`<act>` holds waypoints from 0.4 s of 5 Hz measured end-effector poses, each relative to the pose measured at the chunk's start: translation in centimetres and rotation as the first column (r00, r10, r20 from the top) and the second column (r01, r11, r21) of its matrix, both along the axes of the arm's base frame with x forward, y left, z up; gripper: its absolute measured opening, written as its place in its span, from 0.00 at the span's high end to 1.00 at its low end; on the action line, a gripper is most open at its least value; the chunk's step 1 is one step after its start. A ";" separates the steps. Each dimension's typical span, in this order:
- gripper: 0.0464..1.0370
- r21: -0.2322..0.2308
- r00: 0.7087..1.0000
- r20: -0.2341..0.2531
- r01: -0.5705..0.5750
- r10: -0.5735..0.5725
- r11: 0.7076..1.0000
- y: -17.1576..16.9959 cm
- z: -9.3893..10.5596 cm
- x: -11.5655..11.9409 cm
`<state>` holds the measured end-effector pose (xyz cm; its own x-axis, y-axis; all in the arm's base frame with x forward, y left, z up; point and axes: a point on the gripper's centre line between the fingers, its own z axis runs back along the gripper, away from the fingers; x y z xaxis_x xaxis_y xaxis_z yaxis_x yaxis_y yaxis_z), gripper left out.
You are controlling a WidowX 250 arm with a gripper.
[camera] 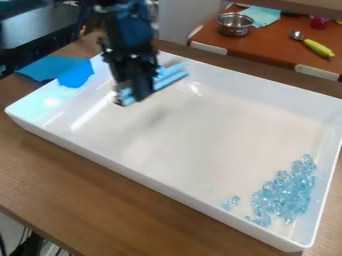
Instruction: Sweep into pile
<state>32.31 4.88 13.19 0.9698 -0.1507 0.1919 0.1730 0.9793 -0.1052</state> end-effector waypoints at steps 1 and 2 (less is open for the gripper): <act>0.60 0.042 0.999 0.020 -0.040 0.039 0.998 3.9 -1.5 0.3; 0.28 0.110 0.998 0.032 -0.052 0.049 0.993 5.0 -2.5 0.3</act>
<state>32.65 9.90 10.66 0.9709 -0.1237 0.2049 0.1246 0.9922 0.0086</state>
